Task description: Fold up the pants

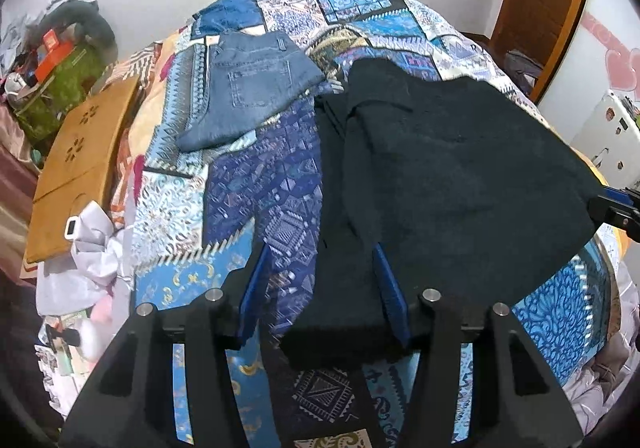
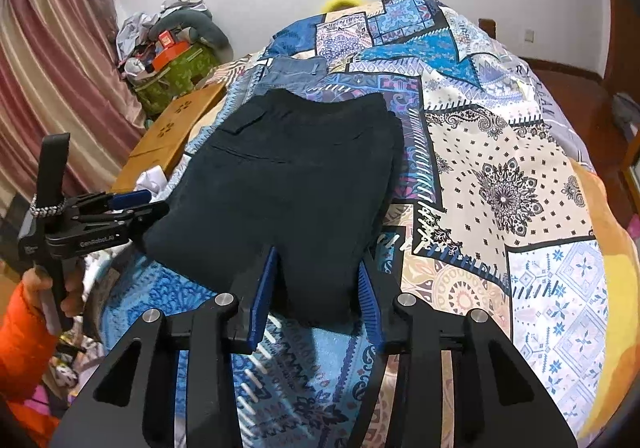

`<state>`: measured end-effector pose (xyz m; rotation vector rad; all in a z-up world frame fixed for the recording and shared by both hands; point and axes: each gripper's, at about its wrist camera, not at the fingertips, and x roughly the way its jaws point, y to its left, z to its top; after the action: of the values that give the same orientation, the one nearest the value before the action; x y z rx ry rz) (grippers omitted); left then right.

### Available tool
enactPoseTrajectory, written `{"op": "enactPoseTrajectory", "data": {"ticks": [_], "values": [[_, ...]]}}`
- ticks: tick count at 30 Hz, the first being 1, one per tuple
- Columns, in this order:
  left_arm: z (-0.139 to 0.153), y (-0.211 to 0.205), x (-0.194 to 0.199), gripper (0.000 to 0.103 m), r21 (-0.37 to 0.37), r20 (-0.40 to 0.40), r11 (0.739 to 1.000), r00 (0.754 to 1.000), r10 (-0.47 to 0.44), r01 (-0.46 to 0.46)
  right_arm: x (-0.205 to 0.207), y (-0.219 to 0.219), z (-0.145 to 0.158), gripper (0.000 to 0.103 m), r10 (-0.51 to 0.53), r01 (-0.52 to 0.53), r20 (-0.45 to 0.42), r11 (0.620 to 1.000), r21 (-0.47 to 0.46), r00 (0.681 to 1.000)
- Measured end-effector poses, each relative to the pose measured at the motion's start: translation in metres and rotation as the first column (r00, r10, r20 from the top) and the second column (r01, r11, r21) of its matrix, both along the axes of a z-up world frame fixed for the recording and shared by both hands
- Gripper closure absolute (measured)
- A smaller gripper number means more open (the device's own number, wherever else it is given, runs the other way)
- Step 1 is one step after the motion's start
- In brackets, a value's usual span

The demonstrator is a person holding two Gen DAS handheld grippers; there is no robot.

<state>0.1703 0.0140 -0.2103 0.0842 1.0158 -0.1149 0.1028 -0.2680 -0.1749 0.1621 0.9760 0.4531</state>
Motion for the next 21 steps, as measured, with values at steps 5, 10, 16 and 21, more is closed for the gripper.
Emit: {"op": "enactPoseTrajectory", "data": {"ticks": [5, 10, 16, 21], "values": [[0.025, 0.003, 0.017, 0.045, -0.021, 0.056, 1.000, 0.998, 0.003, -0.002, 0.013, -0.005, 0.019, 0.067, -0.011, 0.012, 0.061, 1.000, -0.022, 0.998], [0.046, -0.001, 0.049, 0.033, -0.033, 0.118, 0.999, 0.993, 0.000, 0.004, 0.041, -0.005, 0.027, 0.060, -0.014, 0.020, 0.110, 0.999, -0.048, 0.994], [0.041, -0.014, 0.100, 0.027, -0.050, 0.105, 0.998, 0.994, -0.029, 0.035, 0.088, 0.002, 0.018, 0.060, 0.025, -0.016, 0.114, 0.996, -0.085, 0.993], [0.015, -0.029, 0.141, 0.027, -0.060, 0.024, 0.997, 0.998, -0.055, 0.056, 0.125, 0.006, -0.004, 0.060, 0.036, -0.029, 0.071, 0.995, -0.097, 0.997]]}}
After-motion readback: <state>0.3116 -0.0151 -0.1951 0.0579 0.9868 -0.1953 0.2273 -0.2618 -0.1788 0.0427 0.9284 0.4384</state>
